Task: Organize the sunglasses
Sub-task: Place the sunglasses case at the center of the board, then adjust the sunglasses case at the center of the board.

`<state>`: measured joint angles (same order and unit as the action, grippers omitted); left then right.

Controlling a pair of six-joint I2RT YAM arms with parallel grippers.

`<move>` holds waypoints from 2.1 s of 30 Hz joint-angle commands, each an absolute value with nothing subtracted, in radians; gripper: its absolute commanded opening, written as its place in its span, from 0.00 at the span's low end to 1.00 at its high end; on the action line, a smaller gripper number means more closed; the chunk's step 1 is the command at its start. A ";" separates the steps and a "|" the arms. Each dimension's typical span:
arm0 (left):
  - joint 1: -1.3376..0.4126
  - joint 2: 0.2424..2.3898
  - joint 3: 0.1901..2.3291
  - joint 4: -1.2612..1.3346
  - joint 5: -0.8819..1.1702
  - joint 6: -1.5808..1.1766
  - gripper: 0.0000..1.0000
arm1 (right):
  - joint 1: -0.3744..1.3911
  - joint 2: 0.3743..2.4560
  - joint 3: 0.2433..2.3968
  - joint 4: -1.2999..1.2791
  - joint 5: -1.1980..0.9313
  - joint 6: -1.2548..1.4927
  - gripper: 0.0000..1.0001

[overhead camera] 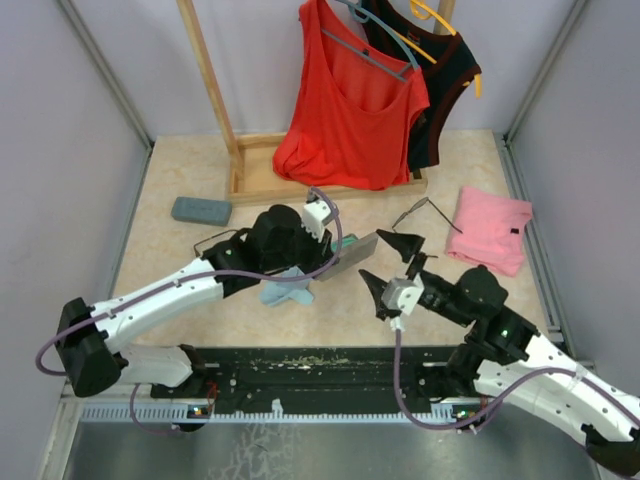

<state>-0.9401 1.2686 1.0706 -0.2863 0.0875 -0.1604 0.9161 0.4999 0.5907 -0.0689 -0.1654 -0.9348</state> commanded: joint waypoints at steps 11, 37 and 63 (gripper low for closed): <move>-0.943 1.398 0.801 0.324 -0.149 -0.284 0.00 | 0.923 0.681 0.795 -0.346 0.391 0.094 0.83; -0.989 1.547 0.671 0.526 -0.172 -0.424 0.45 | 0.911 0.806 0.587 -0.314 0.553 0.882 0.85; -0.946 1.289 0.618 0.366 -0.270 -0.385 0.63 | 0.718 1.049 0.493 -0.103 0.338 1.095 0.66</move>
<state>-0.9615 1.3235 0.6289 0.4229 -0.2554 -0.3977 0.7296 1.0187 0.5034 -0.2607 0.3580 1.0492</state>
